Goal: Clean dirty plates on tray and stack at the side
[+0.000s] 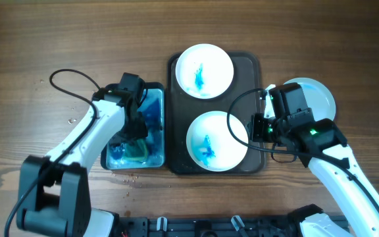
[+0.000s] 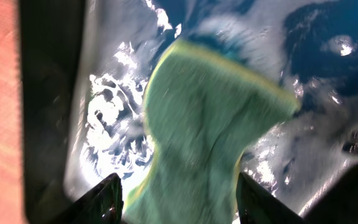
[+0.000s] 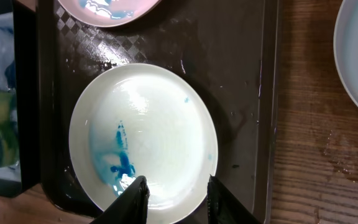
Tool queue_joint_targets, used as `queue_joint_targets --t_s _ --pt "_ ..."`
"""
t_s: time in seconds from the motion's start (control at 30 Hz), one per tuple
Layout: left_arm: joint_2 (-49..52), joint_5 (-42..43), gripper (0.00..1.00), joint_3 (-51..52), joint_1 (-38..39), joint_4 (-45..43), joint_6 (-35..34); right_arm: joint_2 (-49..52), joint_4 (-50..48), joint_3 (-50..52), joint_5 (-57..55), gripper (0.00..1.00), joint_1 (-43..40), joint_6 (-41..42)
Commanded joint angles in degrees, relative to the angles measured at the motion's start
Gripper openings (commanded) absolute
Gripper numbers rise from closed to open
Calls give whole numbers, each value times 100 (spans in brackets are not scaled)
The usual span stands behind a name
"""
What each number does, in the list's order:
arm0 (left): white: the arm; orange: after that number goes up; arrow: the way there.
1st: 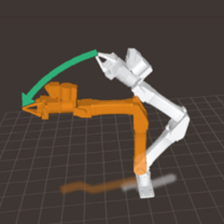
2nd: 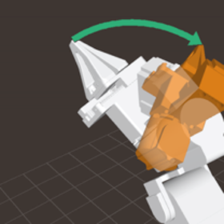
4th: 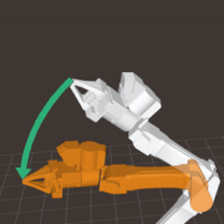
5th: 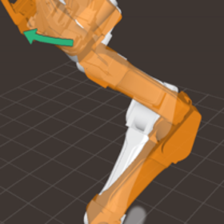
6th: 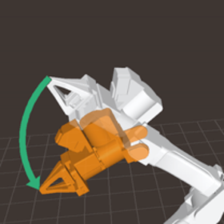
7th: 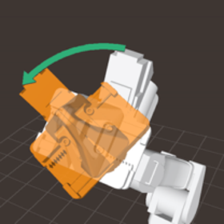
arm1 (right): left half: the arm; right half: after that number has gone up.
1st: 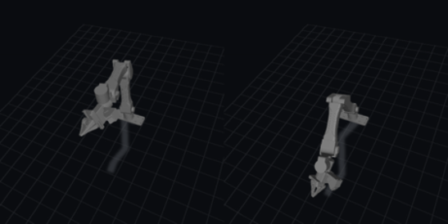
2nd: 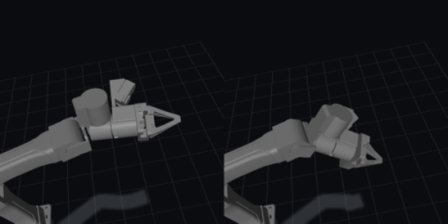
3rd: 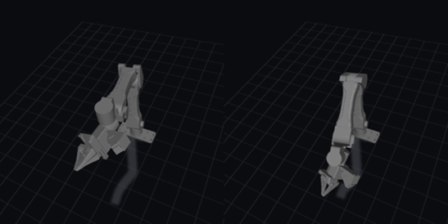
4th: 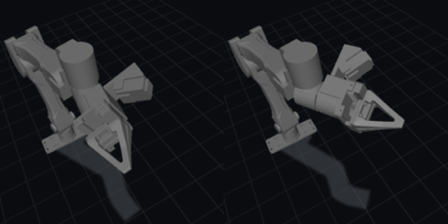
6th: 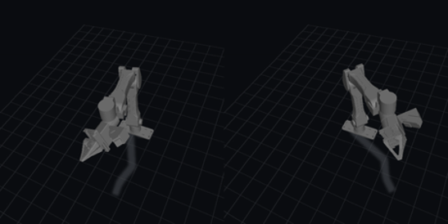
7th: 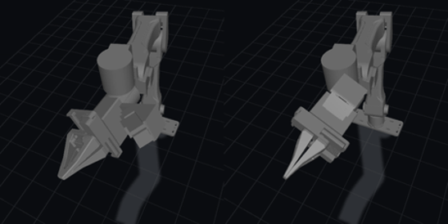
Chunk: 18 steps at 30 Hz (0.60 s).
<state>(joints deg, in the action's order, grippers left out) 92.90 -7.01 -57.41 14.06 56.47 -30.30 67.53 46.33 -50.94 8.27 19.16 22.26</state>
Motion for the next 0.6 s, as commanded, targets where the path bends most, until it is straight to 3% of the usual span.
queue_joint_targets --t_s 0.0,0.13,0.2,0.23,0.27,0.3,0.43,0.57 --pt "-138 210 56 13 -42 188 -15 -13 26 -70 -87 33 11 31" --pt "-125 431 46 503 -42 -245 -260 -13 28 -70 -94 33 11 35" --pt "-125 466 39 968 -42 -931 -483 -13 31 -70 -109 33 11 44" --pt "-125 468 31 1150 -42 -1191 -511 -11 28 -70 -111 33 11 50" --pt "-125 483 14 1316 -42 -1408 -511 4 31 -70 -216 34 11 129" --pt "-125 485 7 1443 -42 -1561 -511 17 55 -70 -354 36 11 284" --pt "-149 479 4 1491 -44 -1521 -398 138 138 -39 -723 40 -55 752" --pt "-361 481 4 863 -46 -802 -2 459 114 7 -474 41 -481 754"
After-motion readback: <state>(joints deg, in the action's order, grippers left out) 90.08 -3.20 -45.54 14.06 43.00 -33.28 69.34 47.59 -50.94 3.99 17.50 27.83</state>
